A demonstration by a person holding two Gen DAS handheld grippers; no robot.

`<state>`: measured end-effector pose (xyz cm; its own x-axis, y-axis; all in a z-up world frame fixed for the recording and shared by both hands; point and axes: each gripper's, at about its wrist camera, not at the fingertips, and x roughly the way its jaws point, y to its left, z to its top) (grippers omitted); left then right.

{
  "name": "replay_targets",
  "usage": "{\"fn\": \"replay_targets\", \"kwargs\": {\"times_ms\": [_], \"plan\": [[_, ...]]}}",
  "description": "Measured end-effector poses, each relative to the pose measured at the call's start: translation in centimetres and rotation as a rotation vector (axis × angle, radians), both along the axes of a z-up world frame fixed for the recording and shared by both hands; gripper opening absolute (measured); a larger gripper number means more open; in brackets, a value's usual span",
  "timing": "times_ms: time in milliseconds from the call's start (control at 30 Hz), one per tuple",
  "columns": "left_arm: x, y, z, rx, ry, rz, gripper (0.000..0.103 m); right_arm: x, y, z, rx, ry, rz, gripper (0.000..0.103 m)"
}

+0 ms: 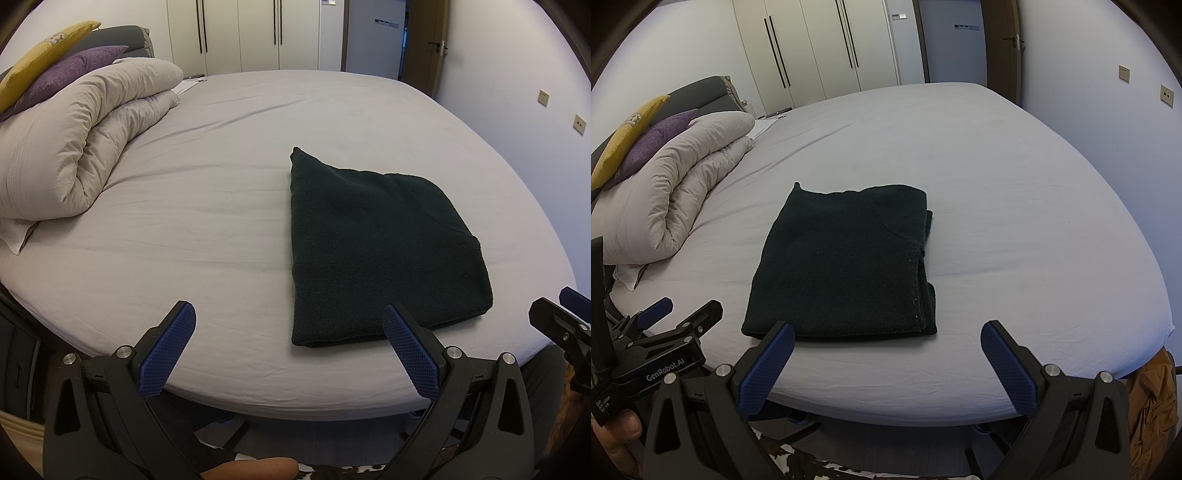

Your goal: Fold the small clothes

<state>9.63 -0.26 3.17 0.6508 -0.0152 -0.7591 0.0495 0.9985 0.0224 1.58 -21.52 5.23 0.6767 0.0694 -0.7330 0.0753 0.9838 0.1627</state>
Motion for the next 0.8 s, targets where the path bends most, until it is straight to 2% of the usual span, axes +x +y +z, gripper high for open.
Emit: {"fn": "replay_targets", "kwargs": {"times_ms": [800], "plan": [[-0.11, 0.28, -0.32, -0.003, 0.006, -0.004, 0.103, -0.41, 0.32, -0.41, 0.003, 0.004, -0.002, 0.103]]}}
